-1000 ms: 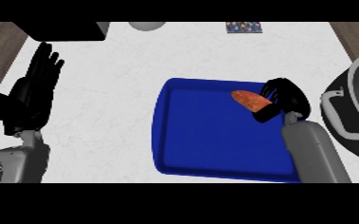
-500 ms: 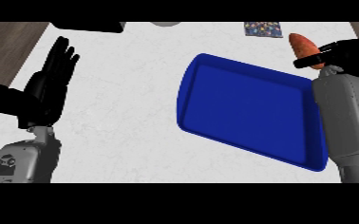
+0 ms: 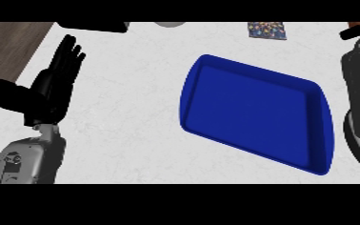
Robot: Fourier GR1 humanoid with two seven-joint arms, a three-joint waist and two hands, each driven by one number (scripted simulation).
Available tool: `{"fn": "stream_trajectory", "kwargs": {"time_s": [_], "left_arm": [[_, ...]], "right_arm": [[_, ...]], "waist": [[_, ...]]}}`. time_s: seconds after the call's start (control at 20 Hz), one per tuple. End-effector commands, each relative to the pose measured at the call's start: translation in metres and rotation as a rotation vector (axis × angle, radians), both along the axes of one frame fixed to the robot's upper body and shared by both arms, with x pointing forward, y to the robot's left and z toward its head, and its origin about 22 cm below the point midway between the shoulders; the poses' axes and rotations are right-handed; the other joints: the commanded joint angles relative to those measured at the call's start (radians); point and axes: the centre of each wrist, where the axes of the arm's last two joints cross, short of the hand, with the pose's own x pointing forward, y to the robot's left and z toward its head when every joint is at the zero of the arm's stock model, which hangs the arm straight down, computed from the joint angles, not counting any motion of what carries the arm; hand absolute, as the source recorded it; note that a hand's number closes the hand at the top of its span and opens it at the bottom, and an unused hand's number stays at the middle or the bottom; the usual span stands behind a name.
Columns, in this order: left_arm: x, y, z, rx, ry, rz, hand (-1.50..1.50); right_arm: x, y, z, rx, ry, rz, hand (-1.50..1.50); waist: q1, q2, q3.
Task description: Pick the sweet potato from the tray and place it in the pot
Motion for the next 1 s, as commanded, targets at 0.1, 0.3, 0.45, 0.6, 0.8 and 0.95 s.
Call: {"fn": "stream_trajectory", "kwargs": {"time_s": [0.1, 0.3, 0.45, 0.6, 0.8, 0.95], "left_arm": [[0.007, -0.003, 0.003, -0.008, -0.005, 0.025, 0.00], [-0.005, 0.013, -0.007, 0.008, 0.022, 0.056, 0.00], [0.001, 0.008, -0.007, -0.002, 0.021, 0.065, 0.00], [-0.002, 0.017, -0.010, -0.014, 0.023, 0.077, 0.00], [-0.001, 0.028, -0.003, -0.003, 0.032, 0.111, 0.00], [-0.008, 0.029, -0.012, -0.010, 0.023, 0.096, 0.00]], "right_arm": [[0.012, 0.005, 0.026, -0.006, -0.170, -0.288, 1.50], [0.010, 0.002, 0.025, -0.013, -0.218, -0.315, 1.50], [0.008, 0.005, 0.016, -0.002, -0.210, -0.338, 1.50], [0.000, -0.012, 0.009, 0.018, -0.273, -0.360, 1.50], [-0.019, -0.037, -0.026, 0.006, -0.307, -0.370, 1.50], [-0.030, -0.054, -0.055, -0.047, -0.191, -0.430, 1.50]], "waist": [[-0.013, -0.001, 0.003], [-0.036, -0.020, 0.004], [-0.063, -0.022, 0.004], [-0.070, -0.026, 0.005], [-0.091, -0.029, 0.006], [-0.082, -0.026, 0.005]]}}
